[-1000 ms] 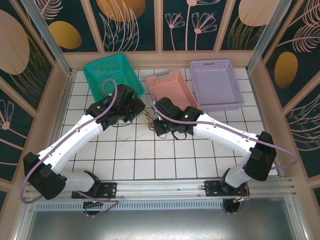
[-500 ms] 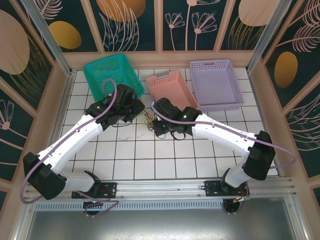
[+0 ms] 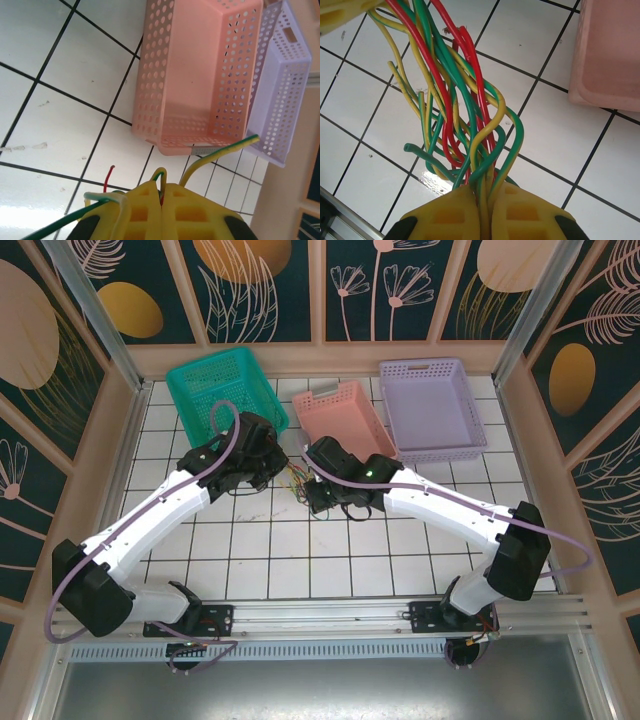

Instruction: Untangle the cables

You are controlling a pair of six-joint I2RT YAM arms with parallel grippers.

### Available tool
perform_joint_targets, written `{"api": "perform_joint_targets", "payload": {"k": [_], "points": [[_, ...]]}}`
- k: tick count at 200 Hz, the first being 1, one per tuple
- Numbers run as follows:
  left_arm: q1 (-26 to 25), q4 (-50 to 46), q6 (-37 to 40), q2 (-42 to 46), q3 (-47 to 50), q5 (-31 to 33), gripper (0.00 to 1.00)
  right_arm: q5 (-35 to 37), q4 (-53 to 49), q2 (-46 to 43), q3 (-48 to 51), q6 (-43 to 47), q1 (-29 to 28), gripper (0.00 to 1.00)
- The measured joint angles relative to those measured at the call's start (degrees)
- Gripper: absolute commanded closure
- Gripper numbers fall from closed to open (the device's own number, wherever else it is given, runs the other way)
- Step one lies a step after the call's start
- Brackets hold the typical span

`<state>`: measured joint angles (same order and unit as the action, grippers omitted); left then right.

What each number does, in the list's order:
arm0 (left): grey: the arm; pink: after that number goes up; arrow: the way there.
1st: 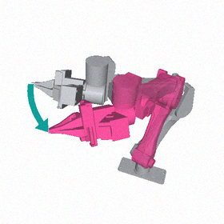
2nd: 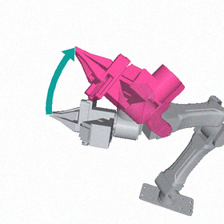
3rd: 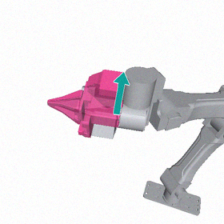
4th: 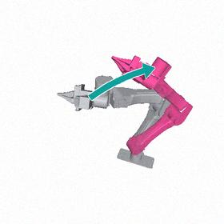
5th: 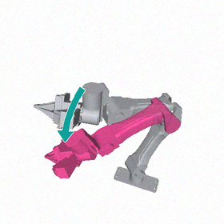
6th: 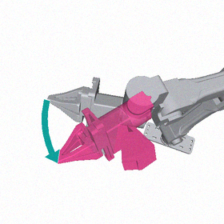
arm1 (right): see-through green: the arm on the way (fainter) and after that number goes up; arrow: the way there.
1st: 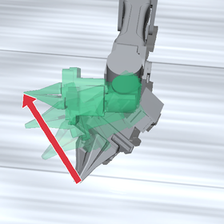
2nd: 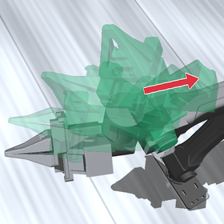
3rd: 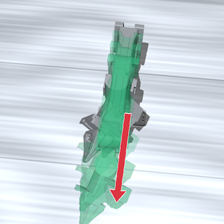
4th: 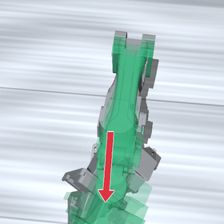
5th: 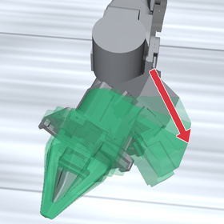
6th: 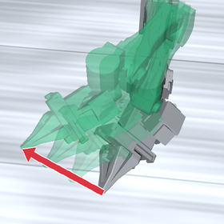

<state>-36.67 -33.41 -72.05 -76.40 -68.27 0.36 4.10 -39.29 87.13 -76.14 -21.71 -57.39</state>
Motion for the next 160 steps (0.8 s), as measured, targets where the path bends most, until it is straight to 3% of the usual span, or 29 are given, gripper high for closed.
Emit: {"api": "perform_joint_targets", "payload": {"k": [38,63,101,160], "points": [[0.0,-1.8,1.1,0.2,0.0,1.0,1.00,-4.3,3.0,-1.2,3.3,-0.9,1.5,1.00],[-0.1,-3.9,3.2,0.9,0.3,0.8,1.00,-16.9,10.9,-4.5,11.1,-2.2,7.3,0.92],[0.0,-2.0,5.5,6.3,6.6,-1.5,1.00,-32.7,20.8,-9.6,21.6,-5.7,13.5,0.91],[2.3,4.5,6.0,11.5,16.2,-1.3,1.00,-39.8,21.5,-11.2,27.5,-9.6,16.1,0.92]]}}
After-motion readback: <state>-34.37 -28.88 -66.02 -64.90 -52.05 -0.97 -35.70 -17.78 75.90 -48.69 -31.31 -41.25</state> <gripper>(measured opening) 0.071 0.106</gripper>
